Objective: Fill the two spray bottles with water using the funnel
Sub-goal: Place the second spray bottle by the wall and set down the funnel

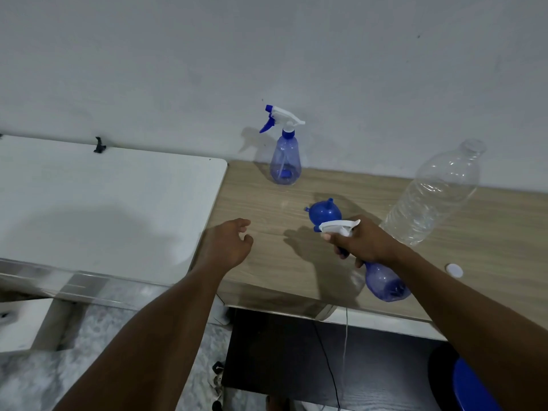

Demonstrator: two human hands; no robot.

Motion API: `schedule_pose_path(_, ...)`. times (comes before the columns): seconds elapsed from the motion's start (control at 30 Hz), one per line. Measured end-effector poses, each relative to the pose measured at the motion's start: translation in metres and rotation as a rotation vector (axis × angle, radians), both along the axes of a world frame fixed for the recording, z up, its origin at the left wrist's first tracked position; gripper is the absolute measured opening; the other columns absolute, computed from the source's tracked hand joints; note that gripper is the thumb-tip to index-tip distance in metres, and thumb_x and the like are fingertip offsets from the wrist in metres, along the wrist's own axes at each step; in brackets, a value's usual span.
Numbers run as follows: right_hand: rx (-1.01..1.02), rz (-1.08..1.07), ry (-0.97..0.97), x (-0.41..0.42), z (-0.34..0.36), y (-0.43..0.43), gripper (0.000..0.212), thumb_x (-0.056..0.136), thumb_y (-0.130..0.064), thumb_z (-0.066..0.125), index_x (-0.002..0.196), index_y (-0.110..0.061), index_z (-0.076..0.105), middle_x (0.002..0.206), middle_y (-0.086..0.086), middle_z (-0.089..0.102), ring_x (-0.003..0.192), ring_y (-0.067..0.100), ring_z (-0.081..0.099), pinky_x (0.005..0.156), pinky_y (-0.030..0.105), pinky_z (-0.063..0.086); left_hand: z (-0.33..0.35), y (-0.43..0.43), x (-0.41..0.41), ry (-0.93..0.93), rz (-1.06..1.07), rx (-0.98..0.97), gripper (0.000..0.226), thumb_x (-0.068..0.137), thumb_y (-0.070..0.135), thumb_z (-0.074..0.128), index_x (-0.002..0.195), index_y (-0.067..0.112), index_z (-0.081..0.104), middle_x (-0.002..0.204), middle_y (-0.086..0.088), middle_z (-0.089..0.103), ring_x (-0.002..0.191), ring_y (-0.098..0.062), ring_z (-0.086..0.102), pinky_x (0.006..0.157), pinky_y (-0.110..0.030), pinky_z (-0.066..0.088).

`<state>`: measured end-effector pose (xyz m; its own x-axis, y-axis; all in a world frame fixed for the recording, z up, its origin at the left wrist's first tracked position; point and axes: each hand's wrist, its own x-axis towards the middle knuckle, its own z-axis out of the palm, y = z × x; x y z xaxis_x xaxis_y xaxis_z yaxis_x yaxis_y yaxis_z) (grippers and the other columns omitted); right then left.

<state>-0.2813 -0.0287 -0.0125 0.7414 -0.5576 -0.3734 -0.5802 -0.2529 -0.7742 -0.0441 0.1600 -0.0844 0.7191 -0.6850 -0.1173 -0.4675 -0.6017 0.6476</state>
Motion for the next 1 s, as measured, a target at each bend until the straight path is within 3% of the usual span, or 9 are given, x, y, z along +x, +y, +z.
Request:
schedule_pose_path(0.13,0.059,0.018,-0.038,0.0,0.001,-0.002,0.03,0.089,-0.042,0.071,0.095,-0.013,0.072,0.087,0.015,0.073,0.08,0.024,0.071,0.057,0.036,0.06,0.003,-0.003,0.0,-0.011,-0.016,0.0,0.041,0.087,0.026,0.065,0.129,0.027,0.064,0.12,0.007,0.069,0.106,-0.008,0.064,0.091,-0.016,0.04)
schedule_pose_path(0.33,0.0,-0.026,-0.008,0.004,-0.004,0.001,0.03,0.091,-0.038,0.07,0.094,-0.008,0.07,0.067,0.006,0.069,0.06,0.017,0.065,0.045,0.029,0.049,0.002,-0.006,0.002,-0.013,-0.034,-0.004,0.042,0.086,0.028,0.066,0.128,0.029,0.064,0.118,0.009,0.07,0.103,-0.009,0.066,0.096,-0.023,0.048)
schedule_pose_path(0.43,0.064,-0.017,-0.049,0.006,-0.001,0.001,0.023,0.094,-0.035,0.066,0.103,-0.014,0.062,0.082,0.008,0.073,0.074,0.022,0.071,0.055,0.036,0.056,0.003,-0.01,0.004,-0.011,-0.037,-0.014,0.041,0.085,0.028,0.066,0.127,0.029,0.064,0.115,0.01,0.07,0.102,-0.009,0.066,0.092,-0.022,0.048)
schedule_pose_path(0.53,0.078,-0.093,-0.14,0.011,0.014,-0.004,0.023,0.093,-0.024,0.063,0.104,-0.006,0.054,0.086,0.01,0.075,0.083,0.032,0.071,0.063,0.041,0.052,0.006,-0.017,0.007,-0.006,-0.045,-0.039,0.041,0.085,0.026,0.067,0.126,0.029,0.065,0.114,0.009,0.07,0.098,-0.009,0.065,0.092,-0.023,0.049)
schedule_pose_path(0.6,-0.001,-0.138,-0.235,0.017,0.031,-0.011,0.019,0.089,-0.015,0.068,0.092,0.0,0.056,0.078,0.009,0.069,0.067,0.027,0.061,0.064,0.04,0.046,0.011,-0.023,0.01,-0.003,-0.056,-0.054,0.04,0.085,0.023,0.067,0.126,0.027,0.065,0.112,0.008,0.07,0.1,-0.01,0.065,0.093,-0.024,0.049)
schedule_pose_path(0.7,-0.216,-0.132,-0.292,0.027,0.063,-0.026,0.017,0.084,-0.016,0.077,0.08,-0.005,0.064,0.07,0.007,0.063,0.063,0.01,0.053,0.064,0.029,0.042,0.021,-0.036,0.016,-0.034,-0.079,-0.075,0.041,0.085,0.023,0.067,0.126,0.029,0.065,0.11,0.009,0.07,0.101,-0.01,0.065,0.094,-0.026,0.05)
schedule_pose_path(0.83,-0.392,-0.138,-0.3,0.044,0.105,-0.054,0.015,0.081,-0.027,0.081,0.082,-0.016,0.072,0.067,-0.002,0.062,0.06,0.008,0.05,0.062,0.025,0.04,0.033,-0.054,0.026,-0.037,-0.074,-0.118,0.04,0.082,0.023,0.068,0.122,0.03,0.067,0.106,0.008,0.071,0.098,-0.012,0.067,0.092,-0.027,0.051)
schedule_pose_path(1.0,-0.63,-0.121,-0.222,0.076,0.129,-0.097,0.017,0.082,-0.026,0.08,0.091,-0.016,0.07,0.076,0.0,0.06,0.066,0.012,0.05,0.058,0.02,0.037,0.043,-0.075,0.028,-0.027,-0.082,-0.127,0.04,0.086,0.017,0.066,0.126,0.021,0.066,0.11,0.003,0.07,0.103,-0.013,0.064,0.087,-0.018,0.042)
